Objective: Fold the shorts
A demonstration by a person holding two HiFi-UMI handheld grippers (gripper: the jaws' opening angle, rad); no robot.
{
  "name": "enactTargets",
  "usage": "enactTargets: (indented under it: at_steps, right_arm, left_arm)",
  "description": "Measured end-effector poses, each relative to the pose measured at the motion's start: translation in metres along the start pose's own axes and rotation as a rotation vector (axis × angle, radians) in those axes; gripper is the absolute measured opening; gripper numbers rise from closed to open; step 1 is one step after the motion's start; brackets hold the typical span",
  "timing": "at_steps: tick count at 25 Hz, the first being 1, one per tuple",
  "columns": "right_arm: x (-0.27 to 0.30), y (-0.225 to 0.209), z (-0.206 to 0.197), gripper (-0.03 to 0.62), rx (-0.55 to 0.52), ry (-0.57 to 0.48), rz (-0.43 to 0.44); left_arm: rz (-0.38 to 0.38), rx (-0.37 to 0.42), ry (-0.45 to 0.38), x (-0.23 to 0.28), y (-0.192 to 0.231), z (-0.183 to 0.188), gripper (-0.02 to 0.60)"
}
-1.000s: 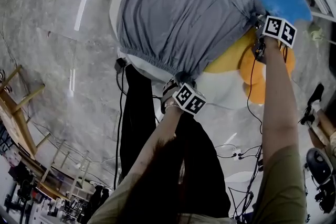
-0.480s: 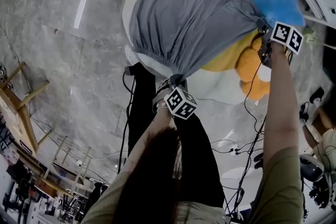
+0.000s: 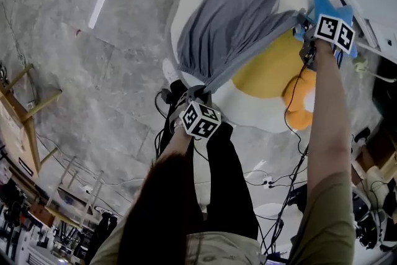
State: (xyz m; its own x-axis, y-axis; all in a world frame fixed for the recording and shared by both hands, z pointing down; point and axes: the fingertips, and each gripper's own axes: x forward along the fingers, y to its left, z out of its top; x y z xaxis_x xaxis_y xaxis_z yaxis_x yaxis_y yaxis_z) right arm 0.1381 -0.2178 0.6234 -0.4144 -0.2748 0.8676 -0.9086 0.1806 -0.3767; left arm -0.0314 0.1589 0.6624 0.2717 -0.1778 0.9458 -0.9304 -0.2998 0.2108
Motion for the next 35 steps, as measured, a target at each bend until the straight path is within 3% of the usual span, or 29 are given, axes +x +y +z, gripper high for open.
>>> enactTargets:
  at_steps: [7, 15, 21, 29, 32, 35]
  right_arm:
    - [0.064, 0.076, 0.038, 0.008, -0.058, 0.044, 0.033]
    - [0.142, 0.130, 0.058, 0.008, -0.132, 0.094, 0.040]
    - [0.192, 0.142, 0.057, 0.008, -0.149, 0.111, 0.041]
    - [0.216, 0.152, 0.055, 0.015, -0.109, 0.093, 0.105]
    - [0.205, 0.151, 0.059, 0.125, -0.140, 0.077, 0.103]
    - [0.187, 0.157, 0.064, 0.252, -0.165, 0.042, 0.147]
  left_arm:
    - [0.005, -0.079, 0.022, -0.001, 0.066, 0.005, 0.034]
    - [0.004, -0.158, 0.066, 0.022, 0.131, 0.002, 0.034]
    - [0.000, -0.147, 0.143, 0.050, 0.166, -0.005, 0.034]
    - [-0.010, -0.100, 0.231, 0.071, 0.176, -0.010, 0.035]
    - [0.000, -0.098, 0.246, 0.069, 0.178, -0.010, 0.064]
    - [-0.023, -0.122, 0.255, 0.063, 0.179, -0.009, 0.236]
